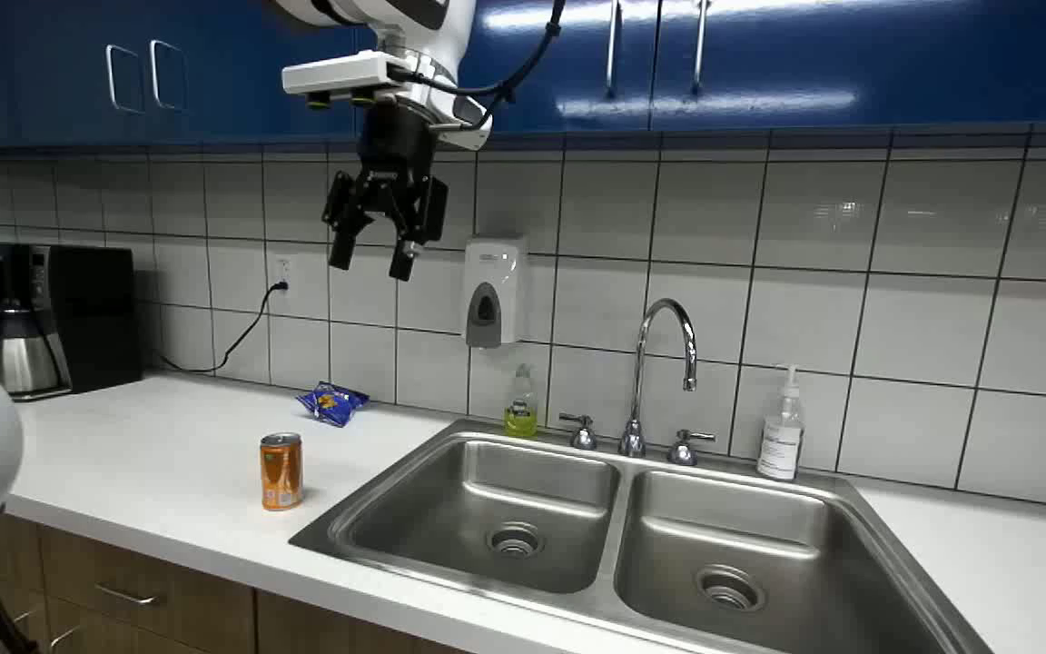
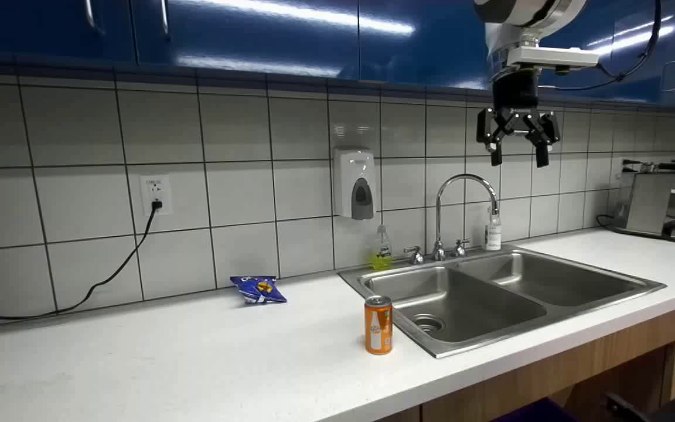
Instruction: Place the can of fanta in the left sink
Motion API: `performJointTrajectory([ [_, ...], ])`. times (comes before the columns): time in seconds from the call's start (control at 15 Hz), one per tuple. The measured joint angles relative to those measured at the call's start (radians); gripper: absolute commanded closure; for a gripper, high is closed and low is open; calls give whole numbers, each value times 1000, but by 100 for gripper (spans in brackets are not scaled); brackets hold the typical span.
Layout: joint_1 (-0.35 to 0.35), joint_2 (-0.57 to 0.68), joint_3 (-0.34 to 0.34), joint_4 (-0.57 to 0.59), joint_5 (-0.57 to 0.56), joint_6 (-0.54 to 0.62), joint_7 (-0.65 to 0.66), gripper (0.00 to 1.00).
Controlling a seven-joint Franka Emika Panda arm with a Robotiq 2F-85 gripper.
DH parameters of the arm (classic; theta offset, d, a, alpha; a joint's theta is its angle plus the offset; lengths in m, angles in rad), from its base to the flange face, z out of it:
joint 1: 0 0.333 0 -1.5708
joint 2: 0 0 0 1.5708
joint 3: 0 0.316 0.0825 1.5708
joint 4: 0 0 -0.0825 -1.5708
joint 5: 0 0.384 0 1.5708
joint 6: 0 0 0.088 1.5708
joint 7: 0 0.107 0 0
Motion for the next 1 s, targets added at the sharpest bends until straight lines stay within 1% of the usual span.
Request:
performJointTrajectory([
  [0.27,0,1,1,0,0,2,-6,0],
  [0.47,10,0,6,-6,0,20,-40,0],
  [1.0,66,-64,19,-100,7,135,-158,0],
])
